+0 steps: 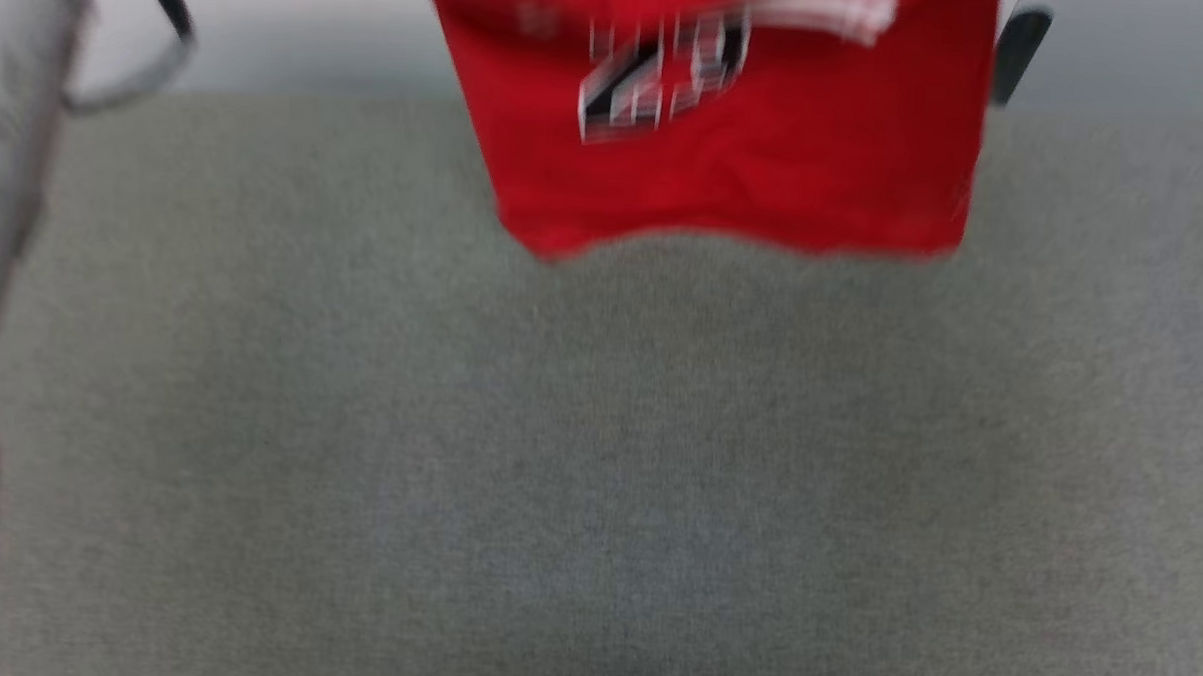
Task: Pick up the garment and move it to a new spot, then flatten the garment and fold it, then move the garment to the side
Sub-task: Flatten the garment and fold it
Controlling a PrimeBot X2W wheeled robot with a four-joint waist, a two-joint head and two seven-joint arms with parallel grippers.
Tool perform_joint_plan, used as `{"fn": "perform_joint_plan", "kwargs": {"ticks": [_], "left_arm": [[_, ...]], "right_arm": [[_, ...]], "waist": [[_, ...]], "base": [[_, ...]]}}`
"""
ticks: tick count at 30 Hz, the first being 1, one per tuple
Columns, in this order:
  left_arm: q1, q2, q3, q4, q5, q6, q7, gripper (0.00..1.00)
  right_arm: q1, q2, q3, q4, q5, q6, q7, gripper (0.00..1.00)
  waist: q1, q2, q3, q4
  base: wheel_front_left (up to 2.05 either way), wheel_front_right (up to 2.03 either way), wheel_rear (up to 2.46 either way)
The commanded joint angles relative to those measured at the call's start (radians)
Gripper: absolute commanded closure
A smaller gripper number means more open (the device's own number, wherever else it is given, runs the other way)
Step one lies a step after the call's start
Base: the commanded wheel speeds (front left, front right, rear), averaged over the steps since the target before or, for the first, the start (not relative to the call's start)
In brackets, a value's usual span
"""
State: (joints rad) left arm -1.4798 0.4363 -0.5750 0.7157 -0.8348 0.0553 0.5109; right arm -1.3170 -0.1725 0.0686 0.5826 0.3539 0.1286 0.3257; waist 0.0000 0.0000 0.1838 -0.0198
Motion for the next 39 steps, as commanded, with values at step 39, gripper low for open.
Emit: {"fn": "perform_joint_plan", "kwargs": {"ticks": [39], "left_arm": [[-0.087,-0.139,-0.011,0.488,-0.008,-0.187,-0.393,1.00]], "right_arm": [[-0.202,0.025,0.046,0.640,-0.172,0.002,-0.472,1.00]], "waist": [[0.0000,0.0000,0.245,0.091]], "base": [[0.00,0.00,0.00]]}}
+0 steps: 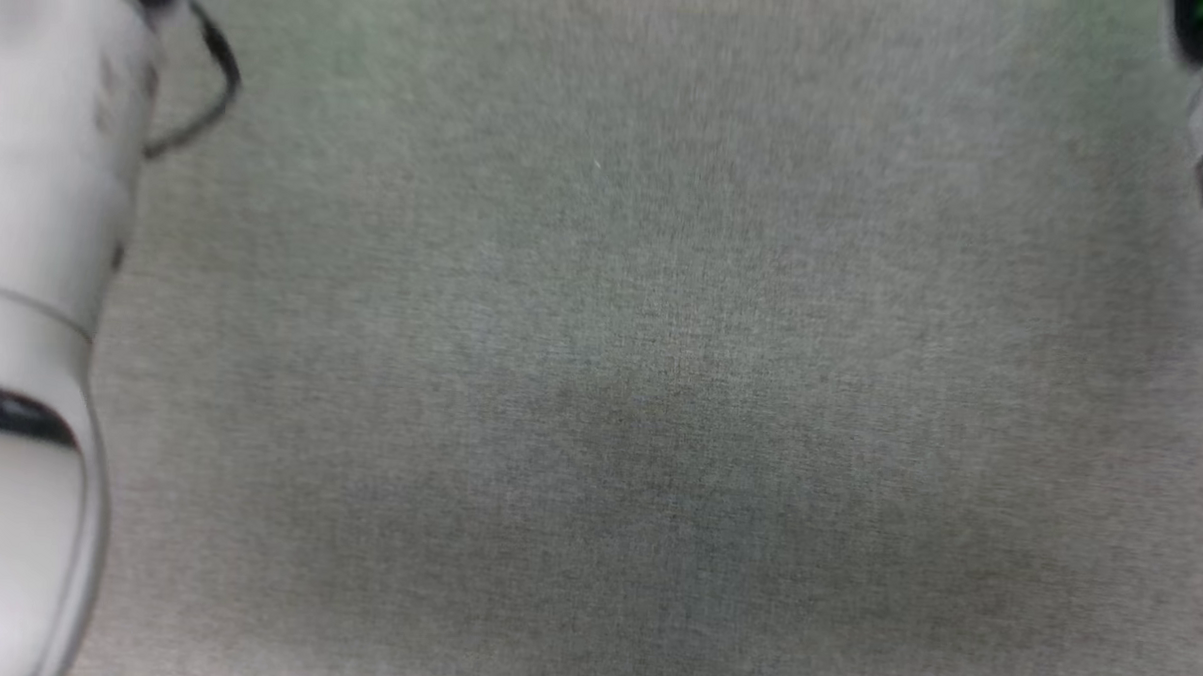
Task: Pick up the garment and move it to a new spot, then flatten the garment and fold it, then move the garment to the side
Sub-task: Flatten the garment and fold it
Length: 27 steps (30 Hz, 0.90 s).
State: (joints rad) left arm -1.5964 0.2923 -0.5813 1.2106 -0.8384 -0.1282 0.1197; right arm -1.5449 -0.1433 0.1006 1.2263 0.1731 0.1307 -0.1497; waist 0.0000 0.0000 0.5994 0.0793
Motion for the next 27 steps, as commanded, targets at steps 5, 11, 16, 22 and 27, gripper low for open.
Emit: {"fn": "perform_joint_plan", "kwargs": {"ticks": [5,11,16,22,27], "left_arm": [[0.201,0.060,-0.048,-0.087,-0.042,-0.003,0.064,1.00],[0.448,0.133,-0.077,-0.231,-0.104,-0.003,0.127,1.00],[0.682,0.200,-0.068,-0.429,-0.163,0.027,0.174,1.00],[1.015,0.341,-0.034,-0.854,-0.220,0.209,0.196,1.00],[1.291,0.463,0.003,-1.218,-0.252,0.404,0.185,1.00]], "right_arm": [[0.215,-0.058,0.185,-0.133,0.214,0.000,0.166,1.00],[0.534,-0.270,0.382,-0.490,0.529,0.000,0.438,1.00],[0.803,-0.490,0.395,-0.774,0.698,-0.001,0.584,1.00],[1.102,-0.619,0.323,-0.995,0.789,-0.001,0.675,1.00],[1.350,-0.666,0.252,-1.132,0.832,-0.001,0.756,1.00]], "waist": [[0.0000,0.0000,-0.301,-0.012],[0.0000,0.0000,-0.434,-0.008],[0.0000,0.0000,-0.500,0.009],[0.0000,0.0000,-0.531,0.026],[0.0000,0.0000,-0.540,0.042]], "base": [[0.00,0.00,0.00],[0.00,0.00,0.00],[0.00,0.00,0.00],[0.00,0.00,0.00],[0.00,0.00,0.00]]}}
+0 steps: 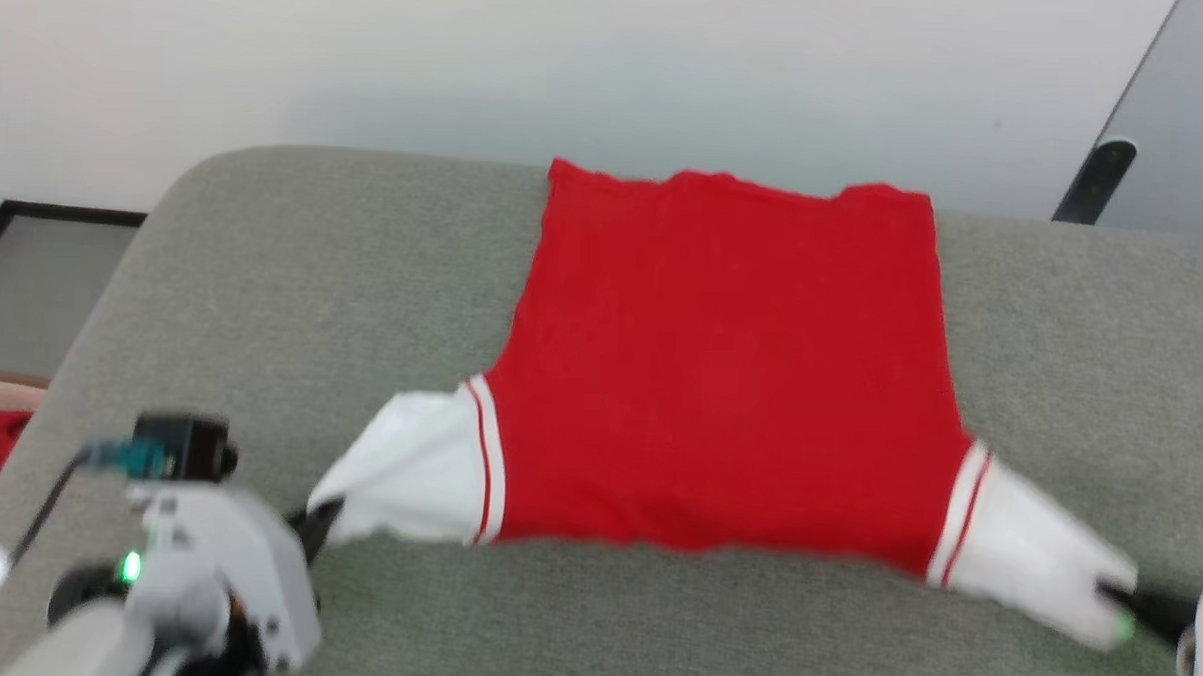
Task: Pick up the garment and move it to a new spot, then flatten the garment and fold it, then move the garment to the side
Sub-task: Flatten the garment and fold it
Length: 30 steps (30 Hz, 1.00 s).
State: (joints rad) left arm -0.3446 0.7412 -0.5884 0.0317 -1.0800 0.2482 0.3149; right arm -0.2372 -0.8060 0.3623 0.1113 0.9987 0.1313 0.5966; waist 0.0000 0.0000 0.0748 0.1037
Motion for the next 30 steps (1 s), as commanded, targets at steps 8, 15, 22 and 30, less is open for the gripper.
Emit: {"fn": "perform_joint_plan", "kwargs": {"ticks": [8,15,22,30], "left_arm": [[0.386,0.098,0.056,-0.373,-0.082,0.228,-0.060,1.00],[0.489,0.120,0.088,-0.456,-0.091,0.299,-0.098,1.00],[0.464,0.100,0.058,-0.414,-0.070,0.279,-0.096,1.00],[0.400,0.030,0.000,-0.332,-0.047,0.242,-0.084,1.00]], "right_arm": [[0.392,-0.001,-0.166,-0.187,0.022,-0.001,0.123,1.00],[0.528,0.055,-0.312,-0.277,-0.027,-0.001,0.203,1.00],[0.482,0.134,-0.354,-0.294,-0.132,-0.001,0.243,1.00],[0.404,0.212,-0.349,-0.297,-0.243,-0.001,0.310,0.00]], "waist": [[0.0000,0.0000,-0.011,0.032],[0.0000,0.0000,0.006,0.037],[0.0000,0.0000,0.018,0.029],[0.0000,0.0000,0.028,0.023]], "base": [[0.00,0.00,0.00],[0.00,0.00,0.00],[0.00,0.00,0.00],[0.00,0.00,0.00]]}}
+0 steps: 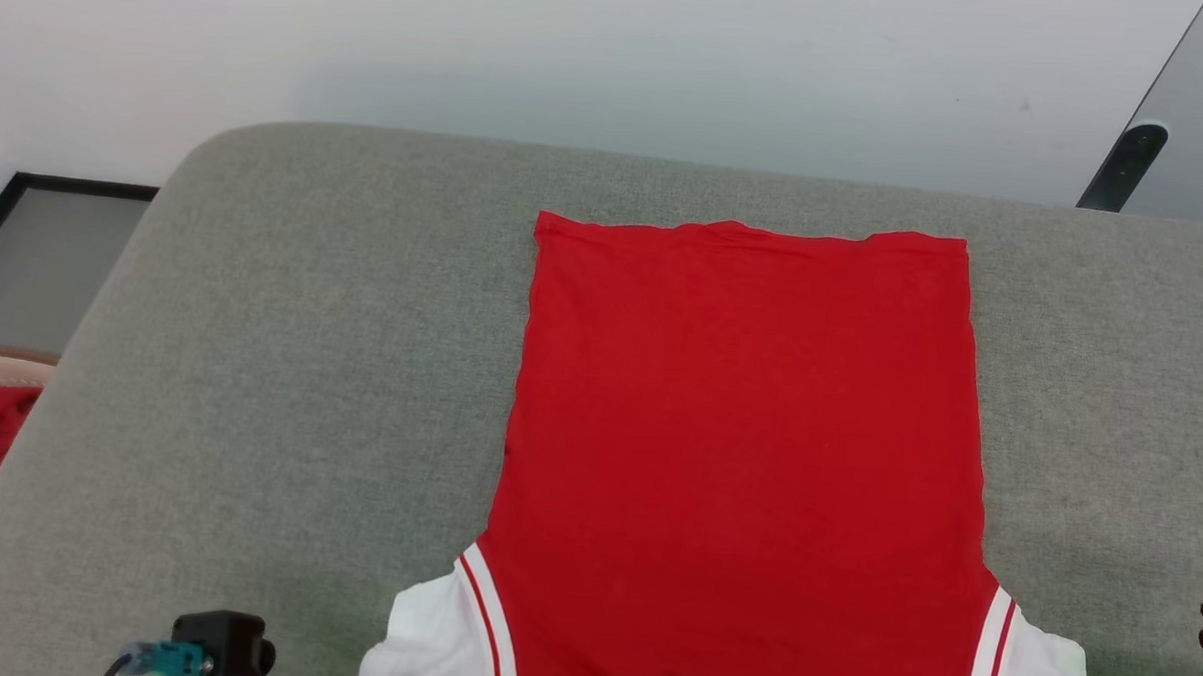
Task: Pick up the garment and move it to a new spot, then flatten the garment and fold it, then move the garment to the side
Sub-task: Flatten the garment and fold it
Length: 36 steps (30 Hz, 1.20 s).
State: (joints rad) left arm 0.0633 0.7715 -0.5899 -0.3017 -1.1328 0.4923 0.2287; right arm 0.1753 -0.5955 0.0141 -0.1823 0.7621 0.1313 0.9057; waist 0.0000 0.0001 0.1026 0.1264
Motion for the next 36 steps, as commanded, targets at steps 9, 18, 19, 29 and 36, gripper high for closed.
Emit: {"fn": "perform_joint_plan", "kwargs": {"ticks": [9,18,19,29,36], "left_arm": [[-0.035,-0.037,-0.022,0.041,0.017,-0.025,-0.007,1.00],[-0.092,-0.067,-0.058,0.055,0.044,-0.050,0.010,1.00],[-0.105,-0.074,-0.066,0.059,0.050,-0.056,0.017,1.00],[-0.230,-0.162,-0.124,0.114,0.089,-0.112,0.034,1.00],[-0.297,-0.216,-0.151,0.163,0.103,-0.158,0.036,1.00]], "right_arm": [[-0.089,0.037,-0.083,-0.186,-0.030,-0.001,0.026,0.00],[-0.427,0.068,-0.041,-0.090,-0.140,-0.001,-0.063,0.00],[-0.466,0.065,-0.032,-0.058,-0.153,-0.001,-0.079,0.00],[-0.785,0.006,0.045,0.293,-0.223,-0.001,-0.138,0.00],[-0.963,-0.021,0.082,0.556,-0.254,-0.001,-0.098,0.00]], "waist": [[0.0000,-0.0001,0.007,0.004],[0.0000,-0.0001,0.037,0.049],[0.0000,-0.0001,0.044,0.061],[0.0000,-0.0001,0.133,0.164],[0.0000,-0.0001,0.215,0.221]], "base": [[0.00,0.00,0.00],[0.00,0.00,0.00],[0.00,0.00,0.00],[0.00,0.00,0.00],[0.00,0.00,0.00]]}}
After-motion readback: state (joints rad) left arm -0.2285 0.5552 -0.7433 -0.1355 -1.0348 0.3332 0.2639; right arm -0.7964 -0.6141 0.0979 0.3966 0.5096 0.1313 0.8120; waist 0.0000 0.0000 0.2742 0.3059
